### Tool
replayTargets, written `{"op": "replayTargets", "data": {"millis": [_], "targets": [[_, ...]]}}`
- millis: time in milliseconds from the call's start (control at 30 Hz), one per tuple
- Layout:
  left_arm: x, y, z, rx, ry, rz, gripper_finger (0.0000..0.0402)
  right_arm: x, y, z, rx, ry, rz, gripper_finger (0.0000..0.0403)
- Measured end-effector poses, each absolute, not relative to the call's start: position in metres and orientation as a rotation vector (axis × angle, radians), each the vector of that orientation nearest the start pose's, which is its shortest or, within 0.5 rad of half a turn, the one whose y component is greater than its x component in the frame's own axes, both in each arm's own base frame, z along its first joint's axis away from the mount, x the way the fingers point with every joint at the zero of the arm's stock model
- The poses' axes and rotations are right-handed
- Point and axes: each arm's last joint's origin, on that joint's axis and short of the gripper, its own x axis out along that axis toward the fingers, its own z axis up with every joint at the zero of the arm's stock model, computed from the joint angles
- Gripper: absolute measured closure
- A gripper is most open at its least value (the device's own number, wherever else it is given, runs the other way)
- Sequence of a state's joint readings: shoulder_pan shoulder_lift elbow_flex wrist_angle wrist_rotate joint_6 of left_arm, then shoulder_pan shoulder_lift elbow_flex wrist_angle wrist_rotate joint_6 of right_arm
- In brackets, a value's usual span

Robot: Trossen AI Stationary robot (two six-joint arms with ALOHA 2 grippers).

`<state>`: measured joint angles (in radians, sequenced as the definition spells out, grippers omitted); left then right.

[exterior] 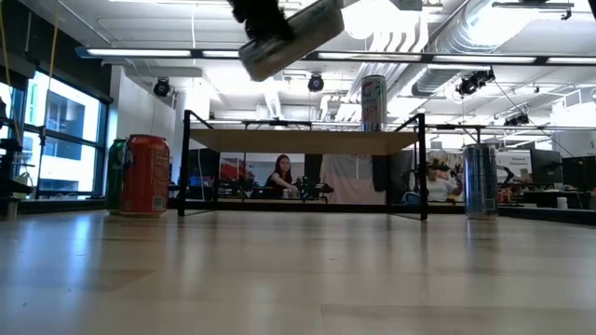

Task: Place canned beverage on shelf
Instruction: Put the white pink soda can on the shelf aligned with the other white pink soda can

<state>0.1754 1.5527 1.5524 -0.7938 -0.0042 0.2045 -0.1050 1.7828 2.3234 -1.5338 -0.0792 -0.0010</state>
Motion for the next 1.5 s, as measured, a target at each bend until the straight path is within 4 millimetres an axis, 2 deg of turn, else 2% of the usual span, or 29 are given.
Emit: {"op": "replayTargets", "data": {"millis": [167,333,467,600,700,800,933,1067,1200,1333,1500], "targets": [[0.311,0.063,0.359,0.112,0.842,0.105,0.0235,0.287,-0.032,0.468,0.058,0.985,-0.1,0.0121],[0.287,0.066,0.365,0.047,0.738,0.152,0.0236,0.253,-0.031,0.478,0.057,0.951,-0.208,0.0121],[0.263,0.061,0.37,-0.034,0.508,0.184,0.0236,0.227,-0.029,0.472,0.131,0.884,-0.288,0.0121],[0.253,0.058,0.364,-0.148,0.217,0.208,0.0236,0.212,-0.024,0.451,0.223,0.726,-0.318,0.0121],[0.254,0.058,0.353,-0.212,0.047,0.213,0.0236,0.212,-0.02,0.428,0.283,0.585,-0.304,0.0121],[0.261,0.059,0.339,-0.257,-0.033,0.226,0.0236,0.22,-0.018,0.407,0.334,0.428,-0.279,0.0121],[0.278,0.064,0.319,-0.205,-0.006,0.367,0.0236,0.235,-0.016,0.383,0.348,0.298,-0.246,0.0121],[0.293,0.073,0.301,-0.058,0.042,0.573,0.0236,0.245,-0.016,0.368,0.373,0.258,-0.245,0.0121],[0.306,0.079,0.28,0.02,0.123,0.719,0.0236,0.249,-0.017,0.366,0.391,0.234,-0.255,0.0121],[0.313,0.084,0.261,-0.01,0.163,0.843,0.0236,0.25,-0.018,0.369,0.386,0.201,-0.256,0.0121],[0.317,0.085,0.259,-0.075,0.107,0.87,0.0236,0.25,-0.018,0.371,0.385,0.185,-0.252,0.0121]]}}
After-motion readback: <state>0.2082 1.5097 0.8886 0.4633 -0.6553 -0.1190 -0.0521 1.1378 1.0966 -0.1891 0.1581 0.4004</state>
